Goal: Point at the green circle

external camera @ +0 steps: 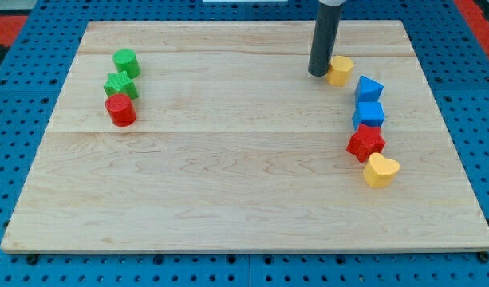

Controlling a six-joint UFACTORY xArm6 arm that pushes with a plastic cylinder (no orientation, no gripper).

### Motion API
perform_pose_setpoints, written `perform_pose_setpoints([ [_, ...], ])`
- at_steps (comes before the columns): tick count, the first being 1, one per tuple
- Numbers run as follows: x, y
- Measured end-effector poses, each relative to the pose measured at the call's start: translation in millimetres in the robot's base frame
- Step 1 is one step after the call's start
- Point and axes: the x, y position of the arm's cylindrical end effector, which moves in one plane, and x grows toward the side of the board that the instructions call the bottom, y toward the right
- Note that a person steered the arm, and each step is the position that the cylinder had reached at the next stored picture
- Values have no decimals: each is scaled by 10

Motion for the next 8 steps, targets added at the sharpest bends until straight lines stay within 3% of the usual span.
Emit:
perform_pose_setpoints([
  [3,-7,392],
  [6,-485,-2162],
  [7,-866,-2756],
  [8,-977,-3326],
])
